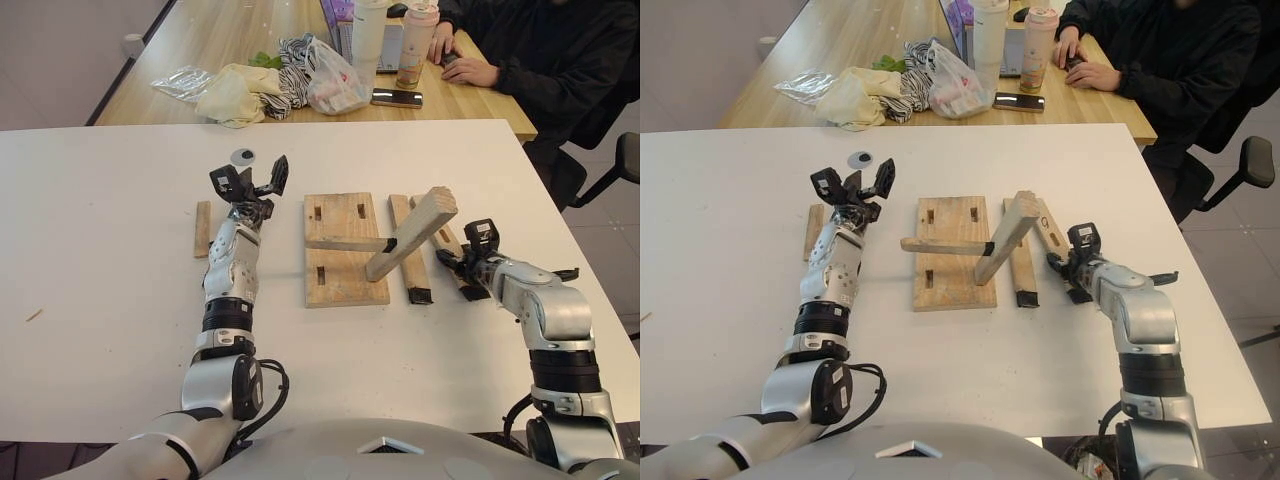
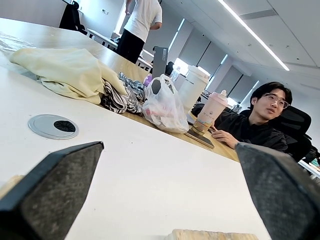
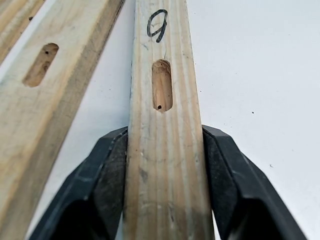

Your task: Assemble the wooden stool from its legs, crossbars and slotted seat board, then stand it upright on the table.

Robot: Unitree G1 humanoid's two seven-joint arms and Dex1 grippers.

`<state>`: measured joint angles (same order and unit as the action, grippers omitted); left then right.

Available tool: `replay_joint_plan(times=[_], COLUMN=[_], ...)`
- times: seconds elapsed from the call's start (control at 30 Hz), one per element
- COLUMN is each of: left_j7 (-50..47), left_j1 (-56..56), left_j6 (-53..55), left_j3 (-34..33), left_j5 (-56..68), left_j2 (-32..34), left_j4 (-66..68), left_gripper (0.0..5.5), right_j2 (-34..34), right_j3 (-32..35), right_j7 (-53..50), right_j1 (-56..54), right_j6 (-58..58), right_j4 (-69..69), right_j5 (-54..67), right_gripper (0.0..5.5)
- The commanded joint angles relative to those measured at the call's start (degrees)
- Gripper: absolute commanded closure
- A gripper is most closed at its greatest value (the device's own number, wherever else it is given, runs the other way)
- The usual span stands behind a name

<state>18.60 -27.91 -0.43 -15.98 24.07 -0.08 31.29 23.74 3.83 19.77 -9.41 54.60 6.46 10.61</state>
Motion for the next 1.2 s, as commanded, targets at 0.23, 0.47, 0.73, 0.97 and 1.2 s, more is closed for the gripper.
replay_joint_plan(times=[0.23, 0.47, 0.73, 0.97, 1.2], left_j7=[-0.3, 5.4, 25.5, 33.3, 37.6], left_j1=[-2.2, -8.4, -9.9, -9.3, -10.0], left_j6=[0.3, 5.5, 27.0, 36.1, 38.9], left_j3=[-0.5, 2.0, 7.9, 8.1, 9.1], left_j5=[0.0, 1.7, 12.3, 18.7, 21.0], left_j2=[1.8, 4.0, 6.3, 7.3, 6.9], left_j4=[0.4, -1.0, -9.6, -13.6, -15.3], left_gripper=[0.67, 0.67, 0.67, 0.67, 0.67], right_j2=[1.1, 2.5, 3.3, 2.8, 3.9], right_j3=[4.9, 7.6, 7.2, 6.9, 4.6], right_j7=[1.1, 12.4, 29.2, 35.2, 41.1], right_j1=[-7.3, -18.3, -24.2, -24.2, -27.9], right_j6=[-3.4, -15.2, -14.1, -5.6, -0.9], right_j4=[-4.8, -14.3, -14.1, -10.3, -14.8], right_j5=[1.8, 7.1, 18.8, 28.4, 31.8], right_gripper=[3.48, 3.48, 3.48, 3.48, 3.48])
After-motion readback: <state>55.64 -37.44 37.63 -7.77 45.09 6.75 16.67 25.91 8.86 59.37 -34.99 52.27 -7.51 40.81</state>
